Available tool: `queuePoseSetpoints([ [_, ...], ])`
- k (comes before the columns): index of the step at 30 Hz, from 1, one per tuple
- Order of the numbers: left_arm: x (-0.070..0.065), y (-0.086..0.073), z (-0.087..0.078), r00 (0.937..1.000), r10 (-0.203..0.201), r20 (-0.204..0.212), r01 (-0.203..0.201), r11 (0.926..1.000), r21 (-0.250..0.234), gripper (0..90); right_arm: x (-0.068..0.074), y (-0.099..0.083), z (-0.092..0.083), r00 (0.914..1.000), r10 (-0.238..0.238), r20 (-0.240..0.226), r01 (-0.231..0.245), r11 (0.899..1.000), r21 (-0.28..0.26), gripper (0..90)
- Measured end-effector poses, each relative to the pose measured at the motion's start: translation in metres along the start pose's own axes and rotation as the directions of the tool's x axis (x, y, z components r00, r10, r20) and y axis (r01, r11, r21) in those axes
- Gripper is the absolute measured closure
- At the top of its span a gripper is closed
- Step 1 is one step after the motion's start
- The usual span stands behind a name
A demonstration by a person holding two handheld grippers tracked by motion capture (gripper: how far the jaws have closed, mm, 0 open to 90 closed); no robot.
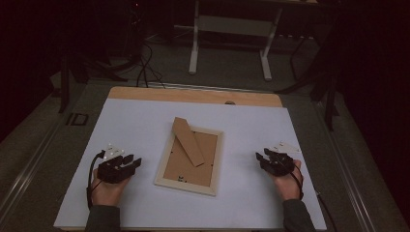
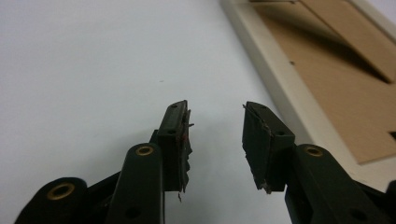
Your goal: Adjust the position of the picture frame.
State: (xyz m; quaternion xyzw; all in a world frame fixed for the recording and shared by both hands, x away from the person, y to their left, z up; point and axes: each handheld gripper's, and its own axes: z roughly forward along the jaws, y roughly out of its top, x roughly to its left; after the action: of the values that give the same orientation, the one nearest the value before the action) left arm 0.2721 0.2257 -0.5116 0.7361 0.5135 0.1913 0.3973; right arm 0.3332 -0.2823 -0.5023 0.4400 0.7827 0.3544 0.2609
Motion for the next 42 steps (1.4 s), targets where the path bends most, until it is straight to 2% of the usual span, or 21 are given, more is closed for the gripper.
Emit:
queuePoseSetpoints([
  [3,-0.003,-0.001,0.0,0.9998,0.015,0.012,-0.015,0.9998,0.01,62.7,0.002,0.009,0.002,0.9999,-0.002,-0.017,0.002,1.0,-0.011,59.1],
  [5,-0.004,-0.001,0.0,0.9995,0.004,0.031,-0.005,0.9998,0.018,62.4,0.003,0.015,0.003,0.9996,-0.011,-0.025,0.011,1.0,-0.022,59.0],
  [6,-0.004,-0.002,0.0,0.9984,-0.013,0.055,0.013,0.9999,0.008,62.4,0.003,0.017,0.003,0.9994,-0.006,-0.033,0.005,1.0,-0.03,59.0],
  [7,-0.004,-0.002,0.0,0.9984,-0.013,0.055,0.013,0.9999,0.008,62.5,0.003,0.017,0.003,0.9994,-0.006,-0.033,0.005,1.0,-0.03,59.0],
  [8,-0.005,-0.003,-0.002,0.9965,-0.025,0.08,0.025,0.9997,0.001,63.0,0.002,0.022,0.004,0.9979,0.012,-0.064,-0.015,0.999,-0.05,59.0],
  [13,-0.014,-0.003,-0.005,0.9953,0.02,0.095,-0.021,0.9998,0.006,69.0,0.0,0.034,0.009,0.9956,0.017,-0.092,-0.023,0.998,-0.062,59.8],
  [18,-0.022,-0.003,-0.002,0.9934,0.055,0.101,-0.058,0.9979,0.027,84.5,-0.002,0.043,0.019,0.994,0.022,-0.107,-0.028,0.998,-0.059,60.5],
  [20,-0.025,-0.003,-0.003,0.9901,0.08,0.115,-0.084,0.9962,0.025,90.0,-0.003,0.046,0.025,0.9938,0.023,-0.108,-0.029,0.998,-0.052,61.1],
  [27,-0.035,-0.003,-0.002,0.9812,0.13,0.143,-0.134,0.9906,0.025,90.0,-0.001,0.055,0.04,0.9936,0.01,-0.113,-0.014,0.999,-0.032,62.7],
  [31,-0.037,-0.005,-0.003,0.9769,0.131,0.169,-0.135,0.9908,0.011,90.0,0.002,0.06,0.046,0.9928,0.004,-0.12,-0.008,0.999,-0.033,62.5],
  [36,-0.037,-0.008,0.001,0.9732,0.105,0.205,-0.109,0.9941,0.008,90.0,0.007,0.067,0.054,0.9911,0.006,-0.133,-0.01,1.0,-0.028,59.2],
  [42,-0.046,-0.009,0.002,0.9592,0.157,0.235,-0.163,0.9866,0.007,90.0,0.015,0.074,0.064,0.9894,-0.003,-0.145,-0.001,1.0,-0.022,58.5],
])
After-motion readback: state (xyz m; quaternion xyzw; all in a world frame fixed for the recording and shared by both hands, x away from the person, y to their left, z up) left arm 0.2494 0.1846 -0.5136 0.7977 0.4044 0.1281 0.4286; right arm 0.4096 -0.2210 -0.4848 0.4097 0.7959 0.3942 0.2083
